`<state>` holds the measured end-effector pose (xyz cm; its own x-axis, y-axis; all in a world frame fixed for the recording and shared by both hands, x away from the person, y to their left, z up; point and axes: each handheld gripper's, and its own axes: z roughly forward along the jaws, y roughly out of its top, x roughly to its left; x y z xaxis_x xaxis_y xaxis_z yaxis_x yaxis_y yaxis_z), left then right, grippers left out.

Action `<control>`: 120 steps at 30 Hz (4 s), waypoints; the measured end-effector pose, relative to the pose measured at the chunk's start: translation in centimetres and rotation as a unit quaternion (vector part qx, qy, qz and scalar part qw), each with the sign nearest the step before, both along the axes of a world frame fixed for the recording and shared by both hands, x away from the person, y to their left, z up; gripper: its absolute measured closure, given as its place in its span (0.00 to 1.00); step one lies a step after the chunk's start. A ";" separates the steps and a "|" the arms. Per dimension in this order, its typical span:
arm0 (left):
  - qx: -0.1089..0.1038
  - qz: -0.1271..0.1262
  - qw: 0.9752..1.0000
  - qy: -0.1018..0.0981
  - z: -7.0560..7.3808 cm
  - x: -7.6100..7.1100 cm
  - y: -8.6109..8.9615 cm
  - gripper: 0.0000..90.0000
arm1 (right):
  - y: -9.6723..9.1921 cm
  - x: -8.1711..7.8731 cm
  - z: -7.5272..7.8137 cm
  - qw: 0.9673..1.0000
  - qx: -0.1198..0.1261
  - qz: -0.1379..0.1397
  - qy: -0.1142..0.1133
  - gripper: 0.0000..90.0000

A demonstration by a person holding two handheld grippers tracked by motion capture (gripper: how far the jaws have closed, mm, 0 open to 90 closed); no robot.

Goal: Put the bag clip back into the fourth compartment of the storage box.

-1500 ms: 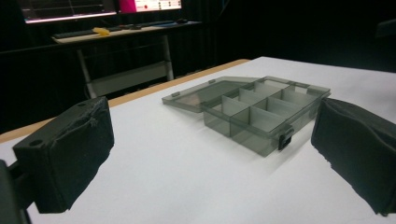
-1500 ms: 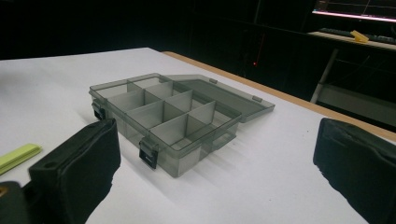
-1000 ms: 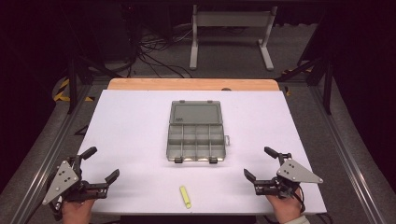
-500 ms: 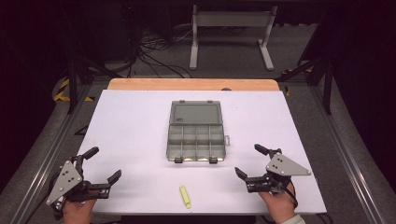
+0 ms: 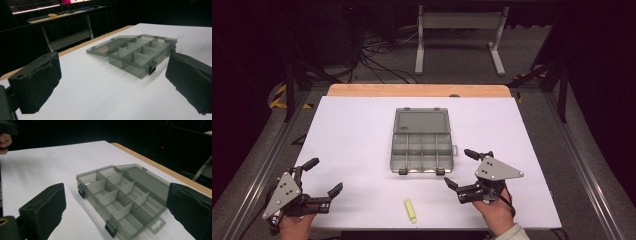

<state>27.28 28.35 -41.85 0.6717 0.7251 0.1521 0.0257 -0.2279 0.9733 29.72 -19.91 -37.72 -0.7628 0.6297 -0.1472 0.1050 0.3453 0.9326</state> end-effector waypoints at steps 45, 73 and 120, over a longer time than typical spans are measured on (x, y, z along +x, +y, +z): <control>-0.003 -0.002 1.000 -0.007 0.1 -0.1 0.1 0.01 | 7.7 0.6 0.0 0.972 -0.079 0.184 0.126 1.00; -0.001 -0.003 1.000 -0.008 0.1 -0.1 0.1 0.01 | 12.9 -0.3 -5.1 0.925 -0.197 0.248 0.209 1.00; -0.002 -0.005 1.000 -0.010 0.1 -0.1 0.1 0.01 | 10.8 0.1 -6.3 0.912 -0.242 0.222 0.248 1.00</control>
<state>27.22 28.47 -41.73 0.6752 0.7196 0.1619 0.0046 -0.2236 0.9747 29.84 -9.14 -44.04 -0.9749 0.1958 0.1064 0.2221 0.8143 0.5363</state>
